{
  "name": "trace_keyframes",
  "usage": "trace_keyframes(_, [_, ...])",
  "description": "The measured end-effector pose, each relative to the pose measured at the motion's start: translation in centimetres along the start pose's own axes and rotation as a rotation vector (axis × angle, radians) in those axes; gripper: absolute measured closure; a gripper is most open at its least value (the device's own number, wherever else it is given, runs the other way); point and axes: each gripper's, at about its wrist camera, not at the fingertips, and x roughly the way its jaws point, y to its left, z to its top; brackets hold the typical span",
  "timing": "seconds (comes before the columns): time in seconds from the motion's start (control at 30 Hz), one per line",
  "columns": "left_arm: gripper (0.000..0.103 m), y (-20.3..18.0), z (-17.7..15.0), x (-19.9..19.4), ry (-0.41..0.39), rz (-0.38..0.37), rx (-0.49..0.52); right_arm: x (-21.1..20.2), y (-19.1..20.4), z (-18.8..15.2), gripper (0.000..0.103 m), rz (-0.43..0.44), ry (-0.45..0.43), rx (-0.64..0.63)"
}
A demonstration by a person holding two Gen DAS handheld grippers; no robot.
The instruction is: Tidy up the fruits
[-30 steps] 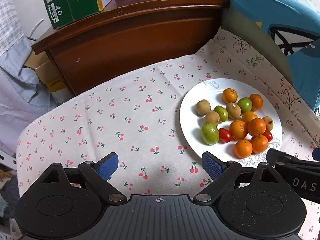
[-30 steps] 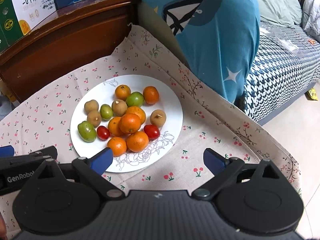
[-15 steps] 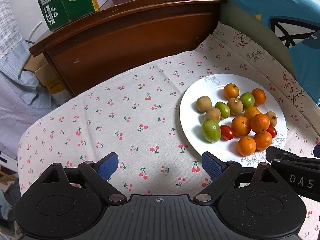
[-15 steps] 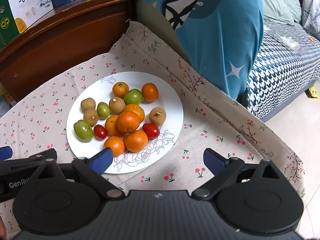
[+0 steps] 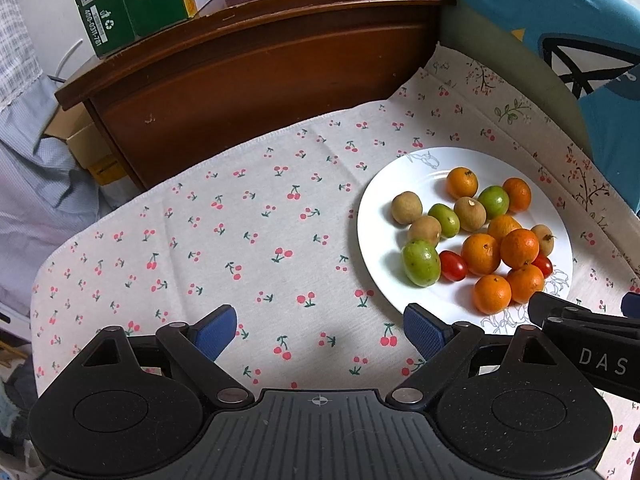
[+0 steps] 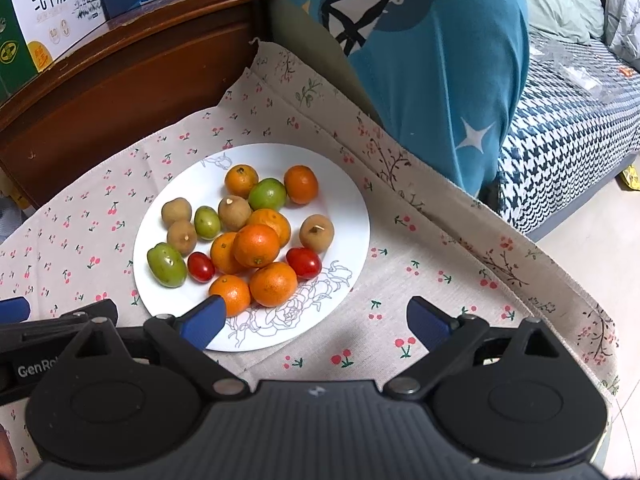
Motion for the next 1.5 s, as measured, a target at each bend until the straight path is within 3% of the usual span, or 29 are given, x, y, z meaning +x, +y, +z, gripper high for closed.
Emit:
trace_keyframes(0.83, [0.011, 1.4, -1.3, -2.2, -0.013, 0.026, 0.001, -1.6, 0.9, -1.1, 0.007, 0.06, -0.026, -0.057])
trace_keyframes(1.5, [0.011, 6.8, -8.1, -5.4, 0.013, 0.099, -0.106, -4.2, 4.8, -6.9, 0.006, 0.219, -0.063, -0.193])
